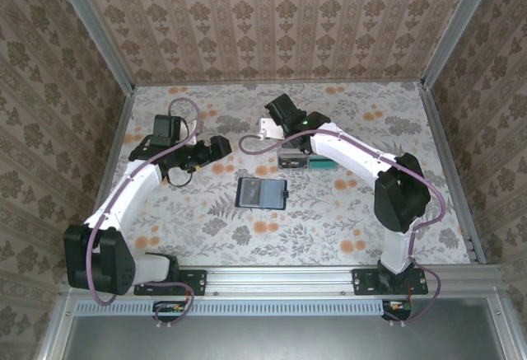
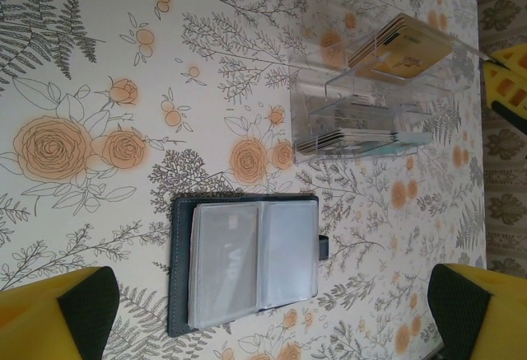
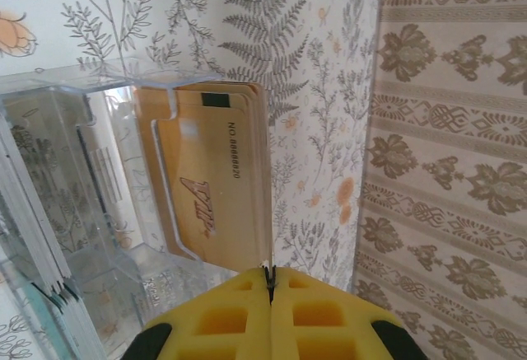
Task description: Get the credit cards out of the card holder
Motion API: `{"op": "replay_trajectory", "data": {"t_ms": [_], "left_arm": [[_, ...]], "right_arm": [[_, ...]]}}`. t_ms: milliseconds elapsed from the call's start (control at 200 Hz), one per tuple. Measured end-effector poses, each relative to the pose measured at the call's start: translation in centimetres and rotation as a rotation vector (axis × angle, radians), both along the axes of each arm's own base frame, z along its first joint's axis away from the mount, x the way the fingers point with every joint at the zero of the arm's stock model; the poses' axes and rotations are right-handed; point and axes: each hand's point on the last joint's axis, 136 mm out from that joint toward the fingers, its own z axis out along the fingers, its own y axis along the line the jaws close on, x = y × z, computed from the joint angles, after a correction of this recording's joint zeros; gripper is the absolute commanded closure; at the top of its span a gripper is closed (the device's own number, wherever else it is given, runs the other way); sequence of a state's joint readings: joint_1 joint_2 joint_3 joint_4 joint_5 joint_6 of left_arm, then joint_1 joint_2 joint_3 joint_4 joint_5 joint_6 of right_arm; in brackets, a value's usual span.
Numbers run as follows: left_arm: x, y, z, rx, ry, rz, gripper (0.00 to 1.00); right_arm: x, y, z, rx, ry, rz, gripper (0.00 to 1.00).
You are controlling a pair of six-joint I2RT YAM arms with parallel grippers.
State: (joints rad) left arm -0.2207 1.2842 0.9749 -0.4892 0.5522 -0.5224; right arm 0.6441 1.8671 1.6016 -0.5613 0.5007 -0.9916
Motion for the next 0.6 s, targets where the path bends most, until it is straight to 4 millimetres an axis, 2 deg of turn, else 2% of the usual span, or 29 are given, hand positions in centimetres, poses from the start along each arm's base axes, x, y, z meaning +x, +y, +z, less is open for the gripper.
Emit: {"op": "replay_trajectory", "data": {"t_ms": [145,300,595], "left_arm": [[0.0,0.0,0.0,0.0,0.0,0.001,0.0],[0.0,0.0,0.0,0.0,0.0,0.001,0.0],[-0.1,0.1,-0.2,0.001,0.005,0.002,0.0]], "right_arm": [[-0.3,-0.1,0.9,0.021,-0.01,-0.006,1.0],[-1.6,-0.2,2.1,0.059,0.001,0.006,1.0],[-3.1,-0.6,0.2,0.048,0.066,0.01,1.0]]}}
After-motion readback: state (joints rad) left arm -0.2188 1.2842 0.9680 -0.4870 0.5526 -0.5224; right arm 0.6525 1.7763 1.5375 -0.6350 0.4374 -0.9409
